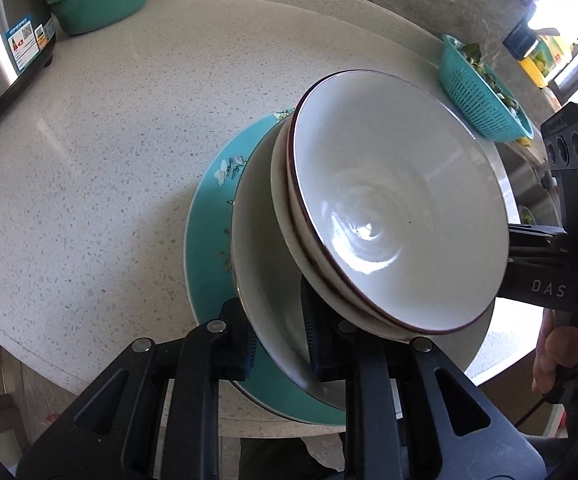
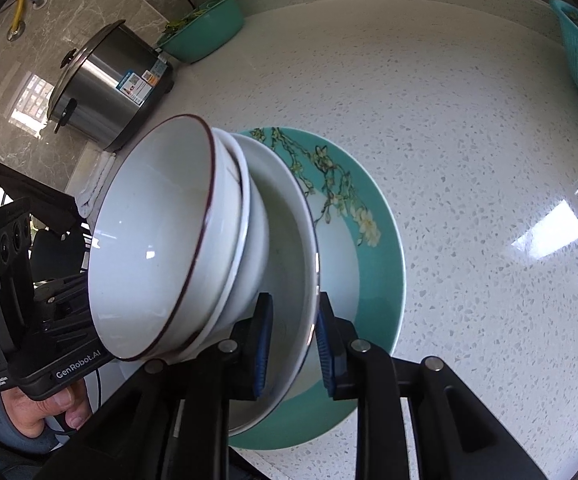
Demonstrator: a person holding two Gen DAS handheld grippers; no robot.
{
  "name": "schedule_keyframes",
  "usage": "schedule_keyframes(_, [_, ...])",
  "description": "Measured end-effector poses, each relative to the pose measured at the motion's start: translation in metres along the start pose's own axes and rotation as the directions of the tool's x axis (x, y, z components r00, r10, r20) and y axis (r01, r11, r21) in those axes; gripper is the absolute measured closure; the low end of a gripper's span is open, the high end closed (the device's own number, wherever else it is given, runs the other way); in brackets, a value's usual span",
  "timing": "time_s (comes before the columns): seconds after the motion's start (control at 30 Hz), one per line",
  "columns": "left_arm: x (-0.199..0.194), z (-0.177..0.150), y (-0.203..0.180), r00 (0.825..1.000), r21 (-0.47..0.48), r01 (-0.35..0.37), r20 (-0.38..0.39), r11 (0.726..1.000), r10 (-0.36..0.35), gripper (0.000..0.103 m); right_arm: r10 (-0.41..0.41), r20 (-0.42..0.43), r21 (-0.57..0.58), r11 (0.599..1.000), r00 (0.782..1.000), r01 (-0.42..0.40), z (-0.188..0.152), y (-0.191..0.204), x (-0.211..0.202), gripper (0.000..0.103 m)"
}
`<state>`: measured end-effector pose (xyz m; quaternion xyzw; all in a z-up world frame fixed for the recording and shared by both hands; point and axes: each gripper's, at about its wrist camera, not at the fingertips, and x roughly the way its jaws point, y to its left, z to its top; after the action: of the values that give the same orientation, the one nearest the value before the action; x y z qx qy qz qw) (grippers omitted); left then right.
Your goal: Organize plates and bowls
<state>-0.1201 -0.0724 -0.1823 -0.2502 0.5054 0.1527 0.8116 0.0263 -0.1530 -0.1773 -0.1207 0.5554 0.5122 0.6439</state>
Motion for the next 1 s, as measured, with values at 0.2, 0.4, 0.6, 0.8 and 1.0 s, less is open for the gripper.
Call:
schedule_keyframes(0.2, [-0.022,-0.004,0.006,1.000,-0.036,-0.020,0.020,0.999,0.021,0.067,-0.019,0.013,0.006,1.000,1.000,0.019,-0.010,-0.001,-0.016,0.059])
schedule_keyframes(0.4, [-0.069,-0.005,0.011,0.993,-0.068,-0.081,0.075,0.994,0.086,0.006,0.006,0.045,0.002,1.000,0.999,-0.006,-0.012,-0.007,-0.050,0.030])
schedule_keyframes(0.6, [-0.119,0.007,0.009,0.957,-0.069,-0.199,0.201,0.978,0.209,0.000,-0.020,0.129,0.009,1.000,0.991,0.018,-0.006,-0.003,-0.099,0.000])
schedule_keyframes(0.8, [-0.140,0.027,0.010,0.958,-0.008,-0.147,0.247,0.989,0.144,0.000,-0.143,0.151,0.082,0.988,0.978,0.132,-0.008,0.010,-0.122,0.000])
schedule_keyframes(1.0, [-0.125,0.051,0.023,0.965,0.121,-0.214,0.178,0.969,0.191,0.000,-0.243,0.183,0.251,0.949,0.953,0.194,-0.017,0.039,-0.118,0.000])
